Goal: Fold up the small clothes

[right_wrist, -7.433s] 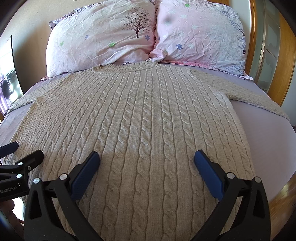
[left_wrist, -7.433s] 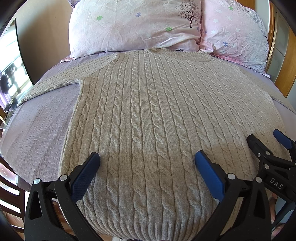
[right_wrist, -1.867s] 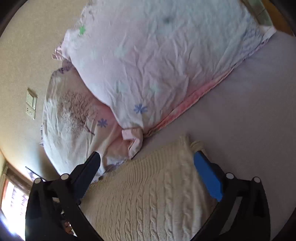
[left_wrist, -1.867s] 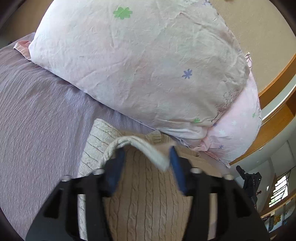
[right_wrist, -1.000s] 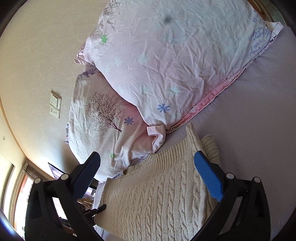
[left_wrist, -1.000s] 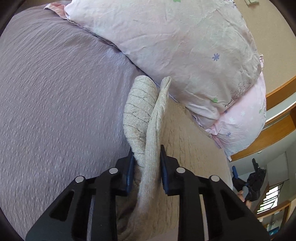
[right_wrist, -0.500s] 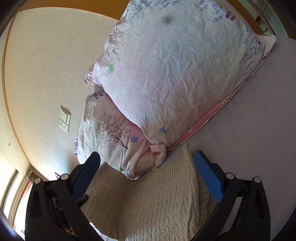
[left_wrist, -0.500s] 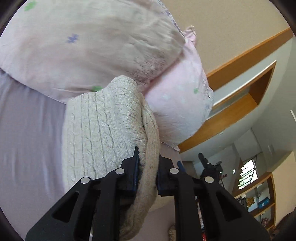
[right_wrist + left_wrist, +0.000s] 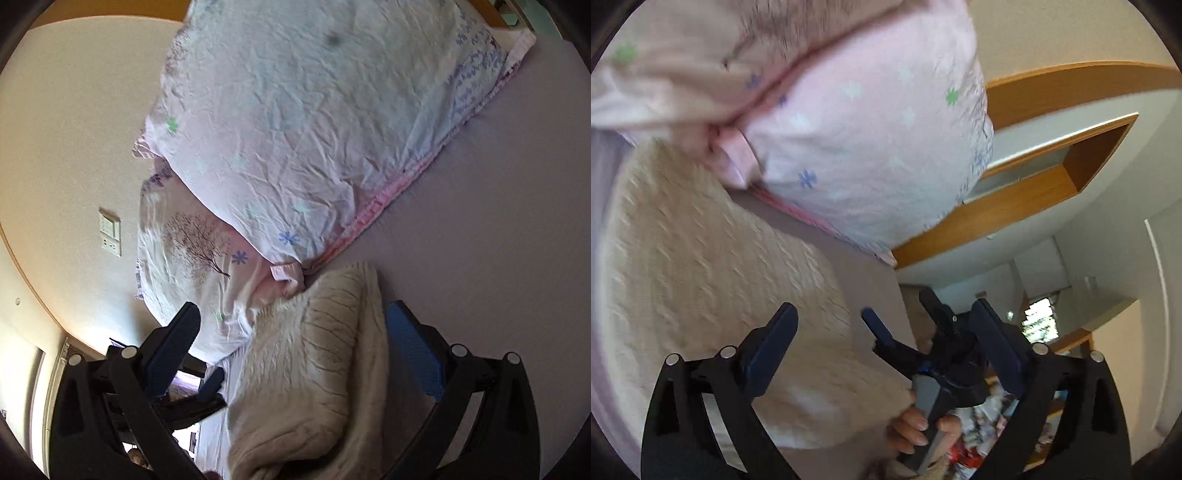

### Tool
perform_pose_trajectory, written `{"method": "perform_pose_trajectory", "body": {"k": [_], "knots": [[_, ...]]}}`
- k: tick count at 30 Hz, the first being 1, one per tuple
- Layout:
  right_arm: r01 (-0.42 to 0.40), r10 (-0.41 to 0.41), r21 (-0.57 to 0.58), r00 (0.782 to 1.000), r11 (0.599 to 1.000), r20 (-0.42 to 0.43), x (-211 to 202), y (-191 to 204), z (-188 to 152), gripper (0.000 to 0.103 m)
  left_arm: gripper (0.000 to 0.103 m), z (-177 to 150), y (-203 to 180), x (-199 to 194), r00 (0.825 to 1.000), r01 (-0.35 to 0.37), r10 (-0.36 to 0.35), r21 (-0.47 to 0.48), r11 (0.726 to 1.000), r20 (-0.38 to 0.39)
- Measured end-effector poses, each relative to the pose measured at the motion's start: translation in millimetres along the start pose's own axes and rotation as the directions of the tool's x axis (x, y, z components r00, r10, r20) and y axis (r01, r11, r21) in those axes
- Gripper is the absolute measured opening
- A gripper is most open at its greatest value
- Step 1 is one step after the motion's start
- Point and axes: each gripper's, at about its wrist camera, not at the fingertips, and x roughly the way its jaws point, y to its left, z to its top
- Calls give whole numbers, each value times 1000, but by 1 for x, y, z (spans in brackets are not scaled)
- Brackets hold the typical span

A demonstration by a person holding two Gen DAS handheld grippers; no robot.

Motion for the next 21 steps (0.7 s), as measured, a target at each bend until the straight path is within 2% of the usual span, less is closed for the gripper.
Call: {"method": "perform_pose_trajectory", "body": {"k": [2,4,6,7,9,10,11,12,13,14,15,16,17,19,21], "knots": [[45,-43,17,996,999,-84,13,-6,-3,101,95,4,4,-30,989,-138,132,78,987,71],[67,-63,22,983,997,-175,28,-10,-9,101,95,6,19,-49,950,-305,296,94,948,95],[69,-58,36,970,997,-236,39,-14,-16,101,95,5,40,-44,926,-378,378,78,922,21],[77,-73,8,969,997,-234,39,-10,-18,101,95,3,49,-36,915,-400,402,64,914,-25],[86,-87,-13,969,996,-233,40,-6,-21,101,95,-6,67,-22,905,-412,414,46,910,-96],[89,-94,-29,968,996,-232,40,-4,-23,98,95,-11,72,-16,906,-407,409,41,913,-112],[85,-92,-38,967,996,-239,42,-3,-25,84,95,-14,76,-10,910,-396,397,34,918,-122],[73,-80,-36,962,997,-261,47,-4,-28,74,95,-17,74,-9,920,-379,381,48,924,-89],[76,-83,-35,956,996,-282,51,-5,-31,58,94,-18,72,-6,928,-359,363,61,931,-82],[97,-109,-55,953,994,-281,55,-4,-33,48,88,-19,73,-1,933,-344,348,58,937,-93],[100,-115,-68,955,993,-274,55,-3,-35,47,83,-22,74,-2,934,-347,350,48,937,-80],[79,-94,-67,957,995,-273,54,-2,-37,42,73,-28,76,-10,937,-339,342,49,939,-71],[54,-69,-61,960,997,-273,53,0,-39,39,58,-28,77,-16,941,-328,331,55,943,-69],[-11,-4,-51,960,999,-282,52,5,-45,37,46,-25,78,-37,957,-277,280,49,960,-77],[-87,62,-65,945,994,-322,56,18,-56,36,43,-23,74,-65,963,-256,262,87,963,-63]]}}
